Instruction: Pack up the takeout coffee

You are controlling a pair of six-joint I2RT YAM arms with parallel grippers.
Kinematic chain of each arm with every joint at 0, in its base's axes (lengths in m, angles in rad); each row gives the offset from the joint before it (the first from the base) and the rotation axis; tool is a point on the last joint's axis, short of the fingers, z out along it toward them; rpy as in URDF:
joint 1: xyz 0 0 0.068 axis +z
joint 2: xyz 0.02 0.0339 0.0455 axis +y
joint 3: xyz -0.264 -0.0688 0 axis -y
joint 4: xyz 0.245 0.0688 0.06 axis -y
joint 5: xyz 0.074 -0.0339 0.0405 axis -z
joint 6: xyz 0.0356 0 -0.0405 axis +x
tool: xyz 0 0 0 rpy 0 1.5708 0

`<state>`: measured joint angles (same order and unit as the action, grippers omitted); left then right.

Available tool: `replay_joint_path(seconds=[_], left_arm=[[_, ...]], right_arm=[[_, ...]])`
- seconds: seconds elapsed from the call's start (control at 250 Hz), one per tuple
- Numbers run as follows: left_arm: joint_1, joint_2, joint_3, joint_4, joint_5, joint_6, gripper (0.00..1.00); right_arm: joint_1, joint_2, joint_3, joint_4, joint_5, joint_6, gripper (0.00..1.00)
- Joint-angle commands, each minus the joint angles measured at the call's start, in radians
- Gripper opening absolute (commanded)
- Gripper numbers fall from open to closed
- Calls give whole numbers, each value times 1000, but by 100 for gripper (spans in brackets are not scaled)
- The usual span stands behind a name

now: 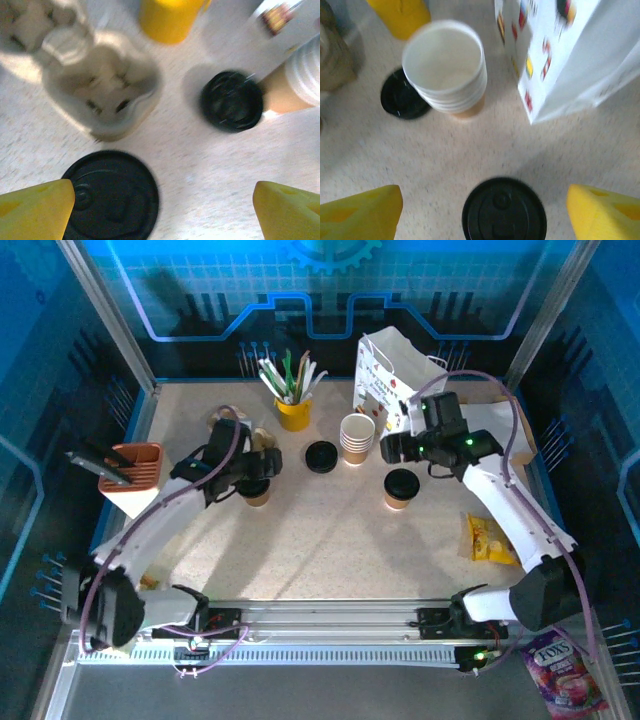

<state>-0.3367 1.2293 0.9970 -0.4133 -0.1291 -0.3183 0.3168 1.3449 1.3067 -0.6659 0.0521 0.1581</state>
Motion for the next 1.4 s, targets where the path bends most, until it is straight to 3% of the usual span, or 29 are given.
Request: replay_joint_path(seconds=[0.0, 0.172, 0.404, 0.615, 1.395], left_arm=[[0, -113, -58, 199, 138, -58, 92], [0, -148, -73, 272, 240, -90, 92], [-1, -155, -91, 295, 283, -94, 91], [-2, -159, -97, 305, 313, -92, 91], [-9, -200, -110, 293, 326, -133, 91]], right_arm=[[-24, 14, 117, 53, -7, -32, 86], [-39, 141, 292, 74, -43, -62, 84], [-53, 308, 462, 92, -65, -202, 74], [-76, 432, 589, 38, -78, -294, 73], [-119, 610, 807, -110, -167, -448, 62]])
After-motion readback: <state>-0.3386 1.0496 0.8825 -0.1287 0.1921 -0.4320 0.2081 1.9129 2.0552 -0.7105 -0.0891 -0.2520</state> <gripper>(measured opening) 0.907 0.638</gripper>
